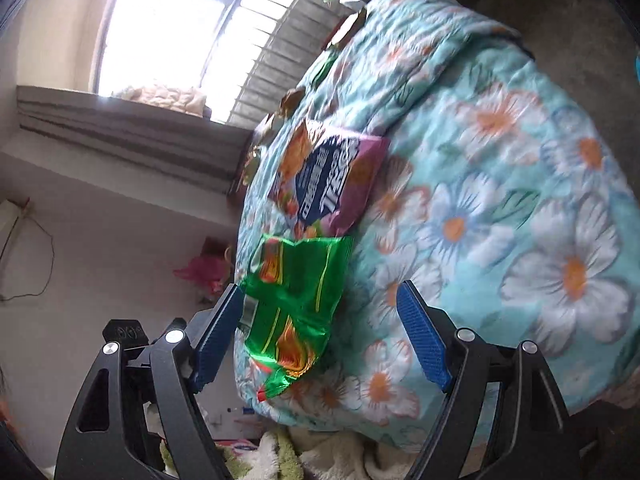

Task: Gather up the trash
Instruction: 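Grasp the green snack bag with the right tool and lift it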

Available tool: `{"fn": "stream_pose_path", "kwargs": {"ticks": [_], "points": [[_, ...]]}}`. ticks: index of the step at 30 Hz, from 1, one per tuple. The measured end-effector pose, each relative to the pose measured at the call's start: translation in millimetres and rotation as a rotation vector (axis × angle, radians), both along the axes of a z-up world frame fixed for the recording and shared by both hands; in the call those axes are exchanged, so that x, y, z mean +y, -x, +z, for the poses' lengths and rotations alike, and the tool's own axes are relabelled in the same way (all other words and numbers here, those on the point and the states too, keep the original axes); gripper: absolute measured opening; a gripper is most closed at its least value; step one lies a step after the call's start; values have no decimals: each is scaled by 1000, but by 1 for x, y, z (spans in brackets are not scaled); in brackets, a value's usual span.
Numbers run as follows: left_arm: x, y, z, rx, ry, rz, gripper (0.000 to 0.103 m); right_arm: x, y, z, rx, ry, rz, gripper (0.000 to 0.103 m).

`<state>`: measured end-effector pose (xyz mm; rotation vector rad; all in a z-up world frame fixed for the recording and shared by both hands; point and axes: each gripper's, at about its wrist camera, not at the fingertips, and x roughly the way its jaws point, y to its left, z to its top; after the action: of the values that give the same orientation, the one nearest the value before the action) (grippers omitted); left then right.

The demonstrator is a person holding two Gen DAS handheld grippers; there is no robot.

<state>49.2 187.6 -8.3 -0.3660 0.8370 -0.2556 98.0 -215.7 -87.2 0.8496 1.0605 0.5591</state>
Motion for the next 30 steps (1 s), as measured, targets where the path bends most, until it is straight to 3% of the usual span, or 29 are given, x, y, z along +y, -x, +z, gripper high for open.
{"fn": "stream_pose_path", "kwargs": {"ticks": [4, 7, 8, 9, 11, 17, 20, 24, 25, 26, 30], "points": [[5, 5, -4, -16, 16, -7, 86, 51, 6, -11, 53, 85, 83, 61], [4, 3, -4, -28, 11, -18, 86, 70, 7, -21, 82, 110, 110, 37], [4, 3, -3, -35, 10, -20, 86, 73, 8, -23, 89, 115, 119, 21], [4, 1, -2, -41, 15, -22, 86, 74, 9, -24, 94, 119, 127, 14], [4, -1, -2, -49, 32, -24, 86, 69, 10, -20, 84, 119, 147, 12], [-2, -9, -12, -35, 76, -56, 86, 35, 23, 22, -28, 238, 313, 11], [-14, -14, -18, -19, 87, -98, 86, 3, 13, 34, -38, 336, 302, 12], [-33, -17, -22, -18, 98, -148, 86, -32, -14, 50, -37, 440, 142, 22], [-37, -18, -23, -17, 100, -158, 86, -39, -18, 56, -53, 438, 79, 43], [-41, -18, -24, -16, 101, -165, 86, -47, -18, 62, -63, 433, 3, 57], [-50, -19, -27, -8, 108, -197, 86, -74, 3, 74, -84, 293, -183, 57]]}}
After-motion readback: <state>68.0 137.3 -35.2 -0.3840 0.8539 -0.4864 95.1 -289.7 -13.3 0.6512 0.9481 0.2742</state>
